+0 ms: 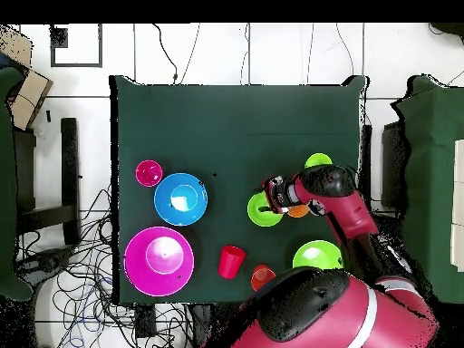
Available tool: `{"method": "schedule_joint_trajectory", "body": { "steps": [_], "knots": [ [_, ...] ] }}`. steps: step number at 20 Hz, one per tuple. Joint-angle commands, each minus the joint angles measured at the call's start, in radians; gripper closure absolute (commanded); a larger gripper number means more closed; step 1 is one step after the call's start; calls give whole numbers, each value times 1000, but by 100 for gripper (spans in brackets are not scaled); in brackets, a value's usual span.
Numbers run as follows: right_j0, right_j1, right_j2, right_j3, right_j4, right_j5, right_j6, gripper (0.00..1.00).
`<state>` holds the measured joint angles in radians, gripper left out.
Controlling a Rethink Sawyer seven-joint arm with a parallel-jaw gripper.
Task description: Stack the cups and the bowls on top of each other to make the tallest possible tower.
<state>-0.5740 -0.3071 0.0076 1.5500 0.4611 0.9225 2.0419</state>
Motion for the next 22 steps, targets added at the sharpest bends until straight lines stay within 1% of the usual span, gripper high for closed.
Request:
{"method": "schedule_joint_trajectory", "body": {
  "steps": [1, 5, 8, 9, 11, 14, 22],
  "knots": [
    [43, -22, 44, -62, -22, 101, 152, 0],
    [61, -70, 19, -39, -34, 130, 163, 0],
    [78, -96, -2, -45, -43, 175, 182, 0],
    [90, -115, -6, -27, -37, 179, 190, 0],
    [105, -133, -18, -21, -36, 185, 197, 0],
    [132, -147, -36, -17, -41, 177, 200, 0],
    [208, -164, -112, -41, -93, 148, 171, 0]
  ]
}}
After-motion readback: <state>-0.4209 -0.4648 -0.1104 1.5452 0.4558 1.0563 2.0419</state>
